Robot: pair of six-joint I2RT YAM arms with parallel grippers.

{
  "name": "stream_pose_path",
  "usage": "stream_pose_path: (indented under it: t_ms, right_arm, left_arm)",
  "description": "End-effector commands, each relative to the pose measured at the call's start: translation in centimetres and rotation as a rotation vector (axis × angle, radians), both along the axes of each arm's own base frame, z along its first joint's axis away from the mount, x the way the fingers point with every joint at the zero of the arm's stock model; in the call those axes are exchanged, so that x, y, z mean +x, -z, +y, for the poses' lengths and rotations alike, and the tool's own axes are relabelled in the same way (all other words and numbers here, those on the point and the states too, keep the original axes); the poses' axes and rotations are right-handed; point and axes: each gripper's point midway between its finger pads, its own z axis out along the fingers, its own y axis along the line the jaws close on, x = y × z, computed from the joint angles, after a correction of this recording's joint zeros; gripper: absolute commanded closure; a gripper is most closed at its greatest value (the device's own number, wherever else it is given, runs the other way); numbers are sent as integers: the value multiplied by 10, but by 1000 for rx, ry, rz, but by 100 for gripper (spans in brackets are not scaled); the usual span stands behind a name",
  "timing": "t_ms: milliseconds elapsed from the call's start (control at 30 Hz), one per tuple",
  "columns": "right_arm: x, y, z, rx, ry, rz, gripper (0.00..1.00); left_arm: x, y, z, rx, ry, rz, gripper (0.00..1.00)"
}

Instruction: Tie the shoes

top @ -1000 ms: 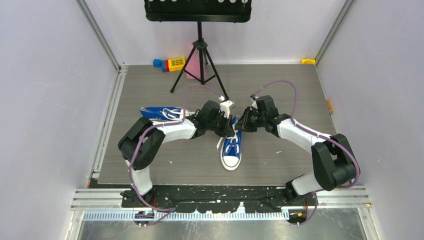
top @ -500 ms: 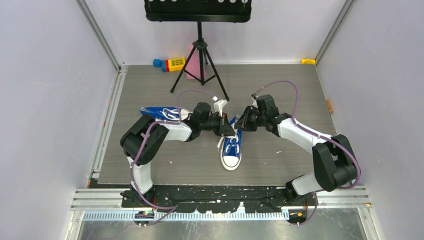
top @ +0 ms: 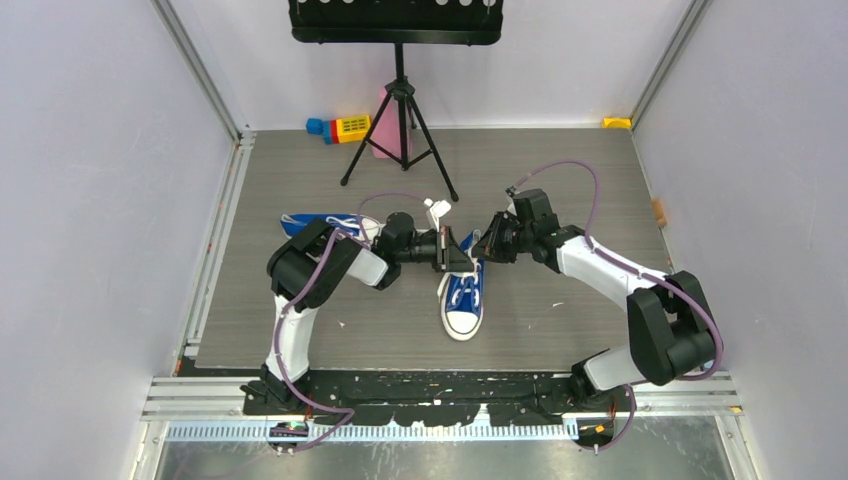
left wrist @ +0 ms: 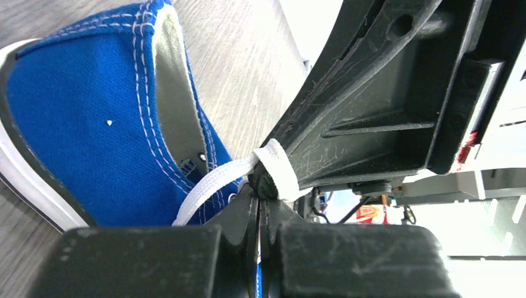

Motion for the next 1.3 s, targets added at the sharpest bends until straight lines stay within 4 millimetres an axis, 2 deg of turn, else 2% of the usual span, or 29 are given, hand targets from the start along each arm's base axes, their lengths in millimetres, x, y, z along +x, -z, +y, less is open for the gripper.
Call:
stream_pose_path:
  t_ms: [0,133,267,500,533,600,667,800,1033,1267]
  right_arm:
    - [-2,-22,9,41,-27,-37,100]
    - [-5,-18,4,8,-28,-38,100]
    - [-8,-12,-1,-22,-30,-30,100]
    - [-11,-11,-6,-39,-21,-34,89]
    - [-12,-12,-7,-42,-20,-36,89]
    - [-13,-13,-8,-44,-21,-38,97]
    - [-14,-15,-7,-38,-23,-38,100]
    - [-16,-16,-8,-36,-23,-31,100]
    - [-21,-14,-19,-63,22,-43,100]
    - [-27,1,-28,-92,56,-25,99]
  left_arm:
    - [-12,-58,-10,-183,95,-89,100]
    - [-16,-58,-8,-182,109,-66,100]
    - [-18,-48,-8,-165,113,-47,100]
    - [-17,-35,-7,-143,103,-29,100]
    - [-17,-35,-7,-142,103,-32,100]
    - [-17,-36,-7,-142,104,-36,100]
    - [-18,-41,-7,-143,109,-42,100]
    - [-19,-44,-8,-113,109,-53,100]
    - [-24,-30,-15,52,91,-119,100]
    - [-23,-15,-23,74,108,-107,100]
